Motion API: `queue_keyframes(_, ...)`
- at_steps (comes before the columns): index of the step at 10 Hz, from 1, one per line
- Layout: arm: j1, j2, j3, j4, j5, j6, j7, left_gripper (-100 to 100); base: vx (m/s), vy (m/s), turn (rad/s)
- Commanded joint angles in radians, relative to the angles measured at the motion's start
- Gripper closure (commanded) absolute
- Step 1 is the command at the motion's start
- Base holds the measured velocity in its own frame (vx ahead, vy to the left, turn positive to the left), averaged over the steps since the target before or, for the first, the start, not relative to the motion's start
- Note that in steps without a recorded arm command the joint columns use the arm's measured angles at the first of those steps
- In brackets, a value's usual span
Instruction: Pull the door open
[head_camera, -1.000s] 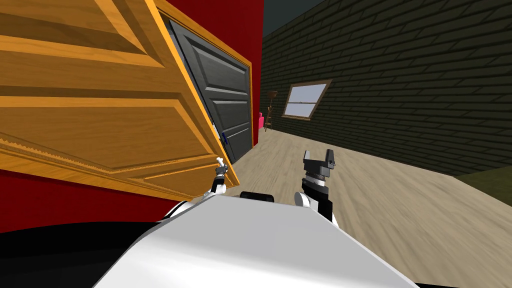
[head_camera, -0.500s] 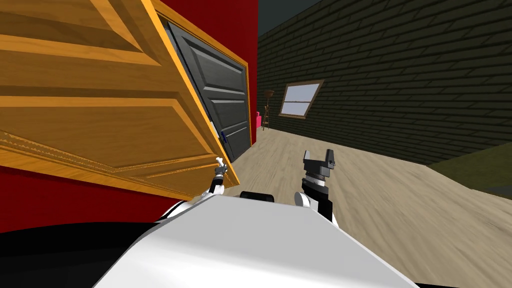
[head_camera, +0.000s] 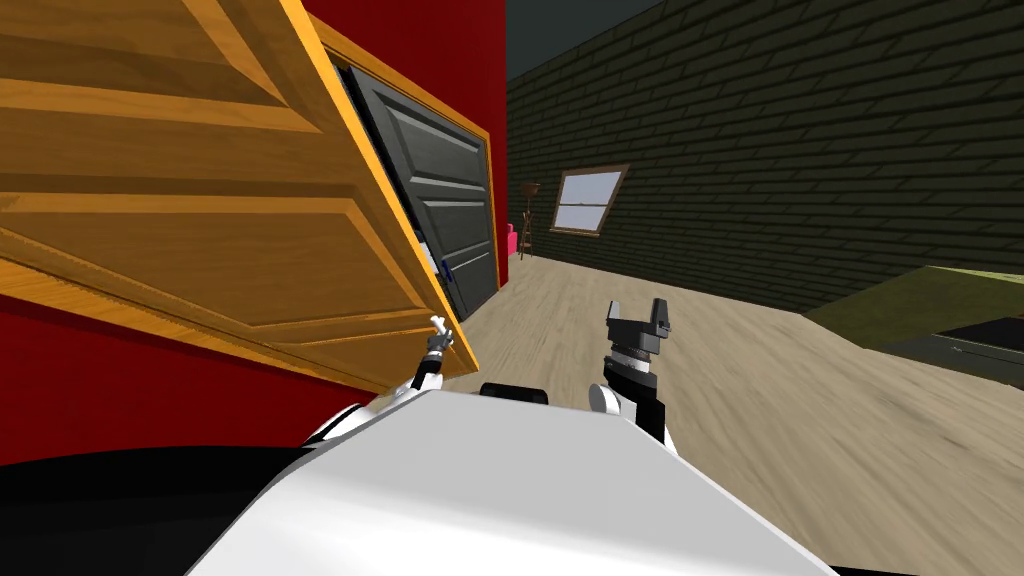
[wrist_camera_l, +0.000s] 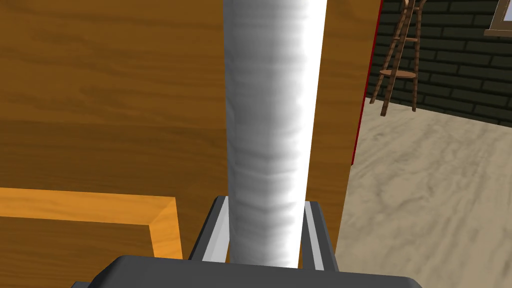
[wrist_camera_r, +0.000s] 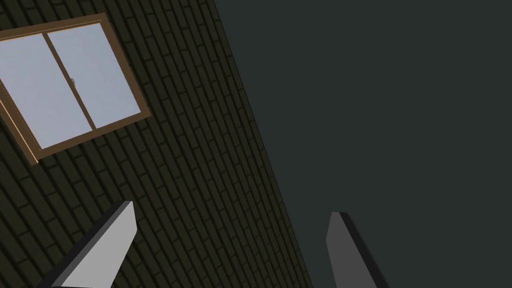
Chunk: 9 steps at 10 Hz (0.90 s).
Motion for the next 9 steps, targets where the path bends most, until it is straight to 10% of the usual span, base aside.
queue_keyframes(1,0.006,0.016,-0.021,0.000,-0.005,-0.004,0.025,100,-0.208,0.008,-0.101)
queue_keyframes(9,0.039,0.059,-0.109,-0.031,-0.053,-0.044,0.095,100,-0.170,0.027,-0.043)
